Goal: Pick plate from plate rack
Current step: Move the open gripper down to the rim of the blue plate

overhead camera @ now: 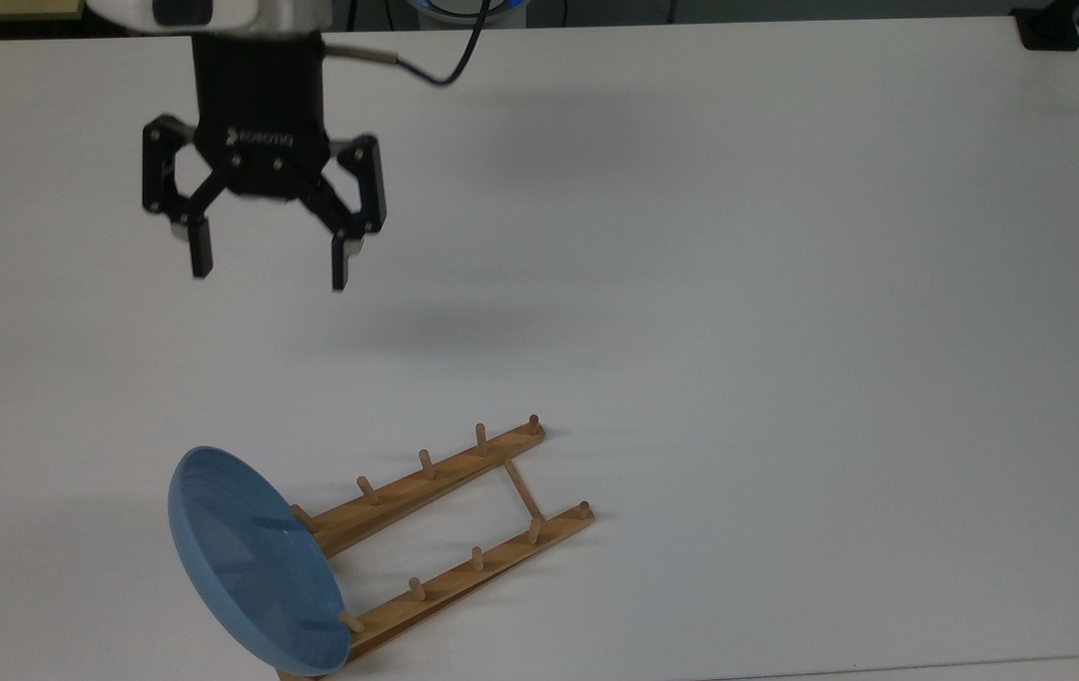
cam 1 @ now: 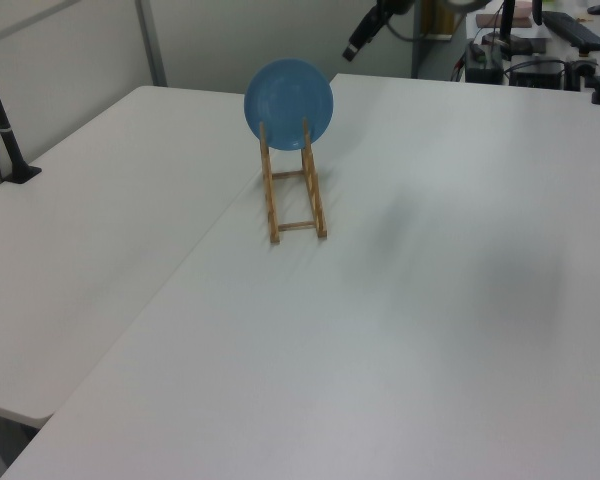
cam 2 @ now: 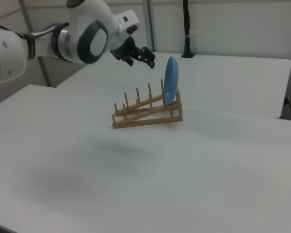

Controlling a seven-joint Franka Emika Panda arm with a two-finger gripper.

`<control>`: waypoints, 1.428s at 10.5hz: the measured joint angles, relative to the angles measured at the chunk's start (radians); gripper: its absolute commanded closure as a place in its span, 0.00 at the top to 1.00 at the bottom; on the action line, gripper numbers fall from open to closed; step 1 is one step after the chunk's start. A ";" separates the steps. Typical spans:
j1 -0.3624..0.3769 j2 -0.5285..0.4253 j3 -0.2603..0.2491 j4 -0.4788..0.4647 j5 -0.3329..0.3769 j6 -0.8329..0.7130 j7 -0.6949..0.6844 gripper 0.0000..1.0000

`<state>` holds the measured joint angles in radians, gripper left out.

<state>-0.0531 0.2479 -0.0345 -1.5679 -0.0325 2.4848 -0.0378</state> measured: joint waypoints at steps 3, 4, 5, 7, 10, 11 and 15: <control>-0.009 0.065 -0.028 -0.001 0.000 0.184 0.029 1.00; -0.010 0.094 -0.043 -0.002 0.000 0.256 0.048 0.99; -0.010 0.133 -0.056 -0.001 0.000 0.339 0.070 0.97; -0.011 0.206 -0.065 0.002 0.000 0.435 0.092 0.95; -0.011 0.272 -0.071 0.012 0.000 0.557 0.123 0.87; -0.010 0.288 -0.071 0.013 0.000 0.590 0.132 0.81; -0.010 0.327 -0.071 0.019 0.000 0.636 0.139 0.10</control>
<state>-0.0636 0.5753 -0.1056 -1.5491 -0.0325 3.1212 0.1013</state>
